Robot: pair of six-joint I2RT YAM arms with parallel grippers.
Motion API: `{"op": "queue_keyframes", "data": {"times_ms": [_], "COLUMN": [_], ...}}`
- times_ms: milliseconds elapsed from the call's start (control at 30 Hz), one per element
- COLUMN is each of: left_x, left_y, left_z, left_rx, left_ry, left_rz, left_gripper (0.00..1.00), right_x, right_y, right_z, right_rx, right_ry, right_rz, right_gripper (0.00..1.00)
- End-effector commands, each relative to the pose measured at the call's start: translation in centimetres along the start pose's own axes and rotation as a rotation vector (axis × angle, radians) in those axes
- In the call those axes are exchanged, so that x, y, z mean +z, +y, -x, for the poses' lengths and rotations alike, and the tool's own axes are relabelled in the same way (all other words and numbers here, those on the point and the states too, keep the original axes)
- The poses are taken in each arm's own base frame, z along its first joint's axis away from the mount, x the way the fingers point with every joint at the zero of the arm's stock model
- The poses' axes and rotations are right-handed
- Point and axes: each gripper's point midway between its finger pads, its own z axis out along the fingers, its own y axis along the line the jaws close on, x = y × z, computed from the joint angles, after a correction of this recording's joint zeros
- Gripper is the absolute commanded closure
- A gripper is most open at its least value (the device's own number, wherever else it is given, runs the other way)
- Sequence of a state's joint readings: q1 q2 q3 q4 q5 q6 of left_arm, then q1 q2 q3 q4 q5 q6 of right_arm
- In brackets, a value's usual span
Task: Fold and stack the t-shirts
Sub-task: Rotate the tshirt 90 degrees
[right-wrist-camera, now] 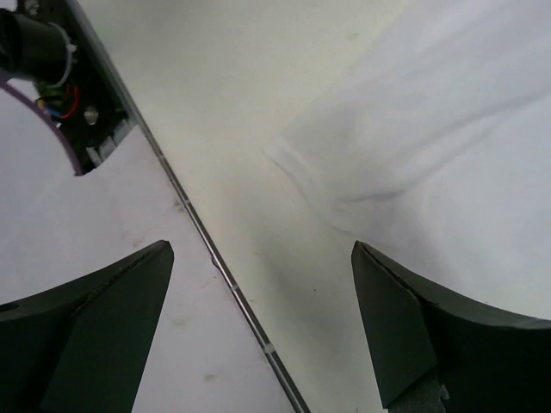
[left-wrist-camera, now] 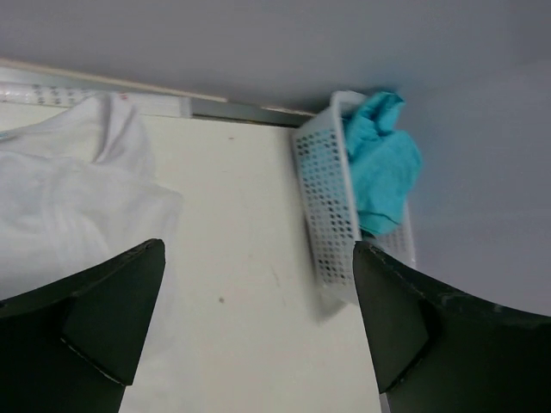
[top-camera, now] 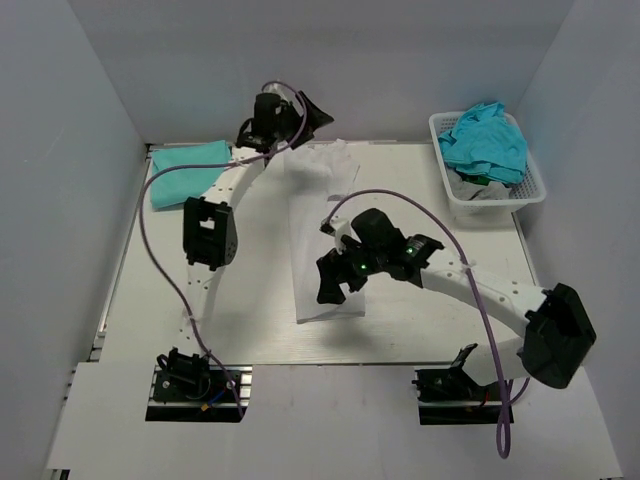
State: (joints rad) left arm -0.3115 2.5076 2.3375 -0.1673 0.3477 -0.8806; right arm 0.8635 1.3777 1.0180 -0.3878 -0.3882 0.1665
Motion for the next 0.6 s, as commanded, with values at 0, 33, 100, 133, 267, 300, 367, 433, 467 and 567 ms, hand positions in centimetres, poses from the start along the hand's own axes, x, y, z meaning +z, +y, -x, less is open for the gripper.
{"op": "queue_keyframes", "data": {"times_ms": [0,33,100,133,267,300,367,433,467,567], "left_x": [-7.4,-7.9,-11.3,-12.4,-20.6,-22.3,-26.8,-29.9,-31.2,-34.1], "left_y": [-7.6,-6.3,-4.9,-2.0,2.9,3.5,4.9,6.9,5.7,6.9], "left_z": [1.5,-0.2,-1.5,-4.6,-11.6,-12.8,-16.7,-20.6,-22.0,-27.5], "left_rx": [0.167,0.164,0.201,0.172,0.119,0.098,0.052,-0.007,-0.011,-0.072], "left_ry": [0.063,0.112,0.153,0.228,0.341,0.348,0.385,0.447,0.466,0.575], "left_rz": [-0.046,0.017,0.166,0.257,0.445,0.459,0.480,0.519,0.477,0.454], "left_gripper": [0.00,0.00,0.00,0.00,0.00,0.00,0.00,0.00,0.00,0.00], "right_x": [-1.3,-1.4,-2.1,-2.3,-3.6,-3.9,-4.1,-3.9,-3.5,-2.2], "right_y": [-1.6,-2.1,-4.2,-4.8,-8.1,-8.3,-8.7,-9.0,-8.8,-7.7], "right_z": [0.4,-0.9,-1.7,-2.5,-6.9,-7.3,-8.1,-9.1,-9.7,-9.7], "right_rx": [0.087,0.141,0.226,0.277,0.437,0.453,0.469,0.495,0.506,0.514], "right_ry": [-0.093,-0.082,-0.093,-0.090,-0.014,-0.017,-0.009,0.004,0.024,0.044], "right_rz": [-0.103,-0.125,-0.241,-0.271,-0.449,-0.466,-0.465,-0.467,-0.443,-0.340], "right_gripper": [0.10,0.10,0.10,0.10,0.10,0.10,0.10,0.10,0.10,0.10]}}
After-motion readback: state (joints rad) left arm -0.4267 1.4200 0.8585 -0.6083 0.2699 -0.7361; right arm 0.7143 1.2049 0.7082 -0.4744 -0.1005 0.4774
